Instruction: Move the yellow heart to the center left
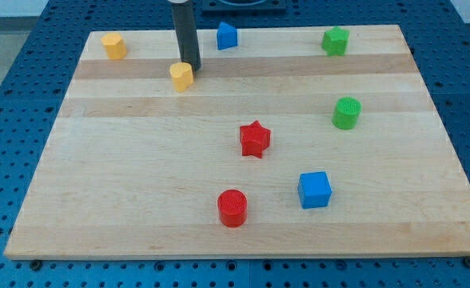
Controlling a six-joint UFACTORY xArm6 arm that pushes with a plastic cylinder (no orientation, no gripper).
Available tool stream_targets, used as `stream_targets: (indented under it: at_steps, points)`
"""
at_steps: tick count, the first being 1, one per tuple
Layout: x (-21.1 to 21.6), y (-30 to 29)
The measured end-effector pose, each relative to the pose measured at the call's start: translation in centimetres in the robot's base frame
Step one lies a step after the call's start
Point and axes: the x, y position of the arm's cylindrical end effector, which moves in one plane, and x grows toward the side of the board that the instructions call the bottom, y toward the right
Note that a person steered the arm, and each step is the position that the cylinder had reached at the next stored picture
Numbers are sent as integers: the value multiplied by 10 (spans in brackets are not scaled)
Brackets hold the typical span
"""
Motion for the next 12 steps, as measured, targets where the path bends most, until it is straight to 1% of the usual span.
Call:
stream_targets:
  at_steps: [2, 4, 5, 6, 7, 8, 10, 12]
  points:
    - [9, 0]
    - [46, -3]
    - [59, -18]
    - [91, -27]
    - [124, -17]
    - [145, 0]
    - [154, -1]
    - [144, -27]
